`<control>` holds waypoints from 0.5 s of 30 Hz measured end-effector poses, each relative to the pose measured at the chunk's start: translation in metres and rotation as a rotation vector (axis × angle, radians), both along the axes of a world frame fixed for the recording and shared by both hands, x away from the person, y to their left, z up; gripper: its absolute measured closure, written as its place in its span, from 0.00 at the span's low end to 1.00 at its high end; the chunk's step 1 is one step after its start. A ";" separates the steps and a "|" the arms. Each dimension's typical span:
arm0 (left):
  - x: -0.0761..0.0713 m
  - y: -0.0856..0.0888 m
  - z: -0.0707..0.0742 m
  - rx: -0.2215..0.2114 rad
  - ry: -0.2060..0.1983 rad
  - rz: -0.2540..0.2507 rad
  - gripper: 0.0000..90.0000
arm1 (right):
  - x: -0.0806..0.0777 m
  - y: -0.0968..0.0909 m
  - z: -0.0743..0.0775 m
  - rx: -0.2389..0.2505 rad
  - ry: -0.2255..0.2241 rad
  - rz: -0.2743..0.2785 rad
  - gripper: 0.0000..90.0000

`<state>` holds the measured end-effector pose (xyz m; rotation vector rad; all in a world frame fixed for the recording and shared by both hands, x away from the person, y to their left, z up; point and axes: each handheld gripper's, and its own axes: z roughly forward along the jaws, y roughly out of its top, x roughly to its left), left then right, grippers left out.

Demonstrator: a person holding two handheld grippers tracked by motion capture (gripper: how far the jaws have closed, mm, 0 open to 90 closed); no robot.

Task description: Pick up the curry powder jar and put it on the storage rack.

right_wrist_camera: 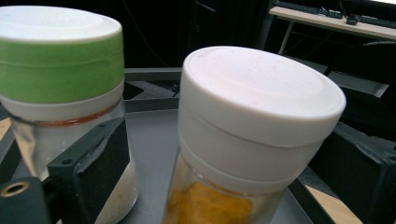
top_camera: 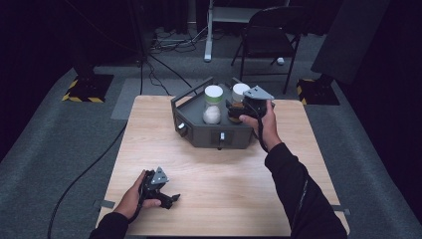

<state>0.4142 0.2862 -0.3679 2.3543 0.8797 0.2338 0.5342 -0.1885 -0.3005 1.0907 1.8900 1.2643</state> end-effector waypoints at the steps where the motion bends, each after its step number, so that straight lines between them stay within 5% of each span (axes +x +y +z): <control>1: 0.000 0.000 0.000 0.000 0.000 0.000 0.00 | -0.001 0.001 0.000 -0.004 -0.004 -0.005 0.07; 15: 0.000 0.000 0.000 0.001 0.000 -0.001 0.00 | -0.021 -0.011 -0.005 0.002 -0.013 0.016 0.07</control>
